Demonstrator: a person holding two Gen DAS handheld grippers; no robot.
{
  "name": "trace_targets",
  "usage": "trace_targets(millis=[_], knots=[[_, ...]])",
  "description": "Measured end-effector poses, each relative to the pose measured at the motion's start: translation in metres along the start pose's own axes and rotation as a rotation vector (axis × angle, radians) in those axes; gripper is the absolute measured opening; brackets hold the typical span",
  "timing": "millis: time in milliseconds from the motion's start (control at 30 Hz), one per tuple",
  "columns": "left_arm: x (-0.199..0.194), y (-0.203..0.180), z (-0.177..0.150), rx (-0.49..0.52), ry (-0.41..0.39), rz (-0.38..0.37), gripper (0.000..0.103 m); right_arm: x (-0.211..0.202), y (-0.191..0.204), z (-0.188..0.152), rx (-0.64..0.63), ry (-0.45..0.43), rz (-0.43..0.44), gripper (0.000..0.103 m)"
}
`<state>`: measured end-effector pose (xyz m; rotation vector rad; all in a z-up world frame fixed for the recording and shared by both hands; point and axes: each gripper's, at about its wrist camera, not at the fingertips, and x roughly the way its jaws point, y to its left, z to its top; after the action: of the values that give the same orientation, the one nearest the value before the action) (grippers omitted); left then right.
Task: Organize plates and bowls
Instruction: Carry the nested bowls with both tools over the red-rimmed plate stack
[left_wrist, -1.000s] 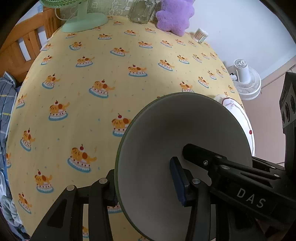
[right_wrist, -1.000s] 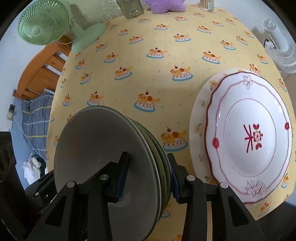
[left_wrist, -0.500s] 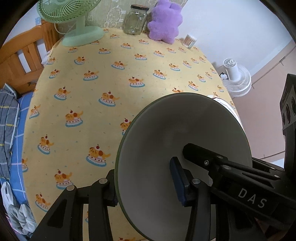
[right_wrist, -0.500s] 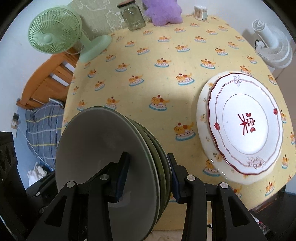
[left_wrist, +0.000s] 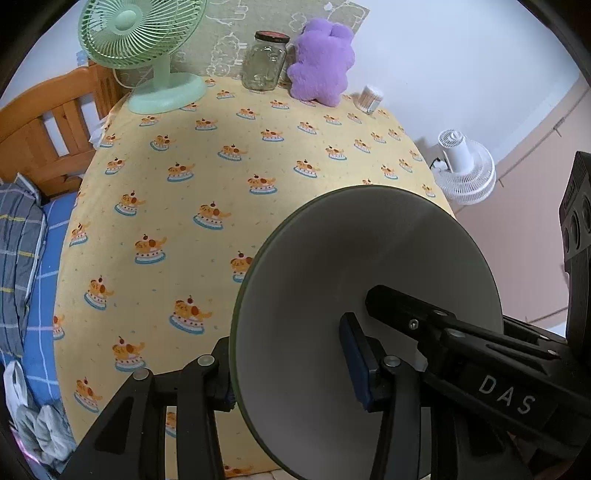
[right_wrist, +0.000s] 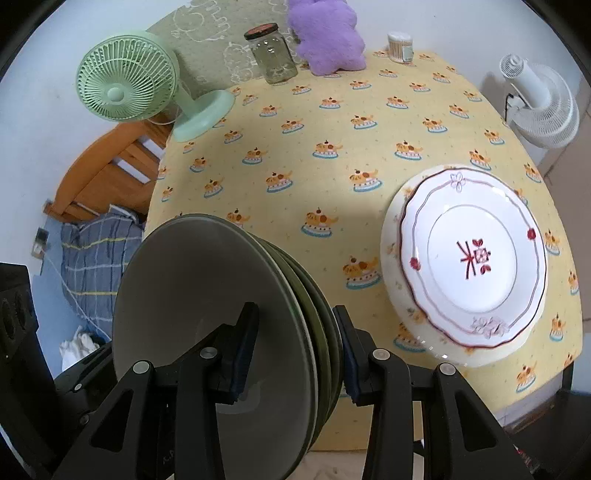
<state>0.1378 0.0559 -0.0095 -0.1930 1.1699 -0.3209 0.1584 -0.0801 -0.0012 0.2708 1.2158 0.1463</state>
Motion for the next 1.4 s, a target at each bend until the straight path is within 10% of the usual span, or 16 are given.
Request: trace_targets(millis=[1400], knots=[[0.090, -0.155, 0.026, -0.134, 0.024, 0.027, 0.046, -0.016, -0.181, 0.058, -0.076, 0.093, 0.024, 0.044]])
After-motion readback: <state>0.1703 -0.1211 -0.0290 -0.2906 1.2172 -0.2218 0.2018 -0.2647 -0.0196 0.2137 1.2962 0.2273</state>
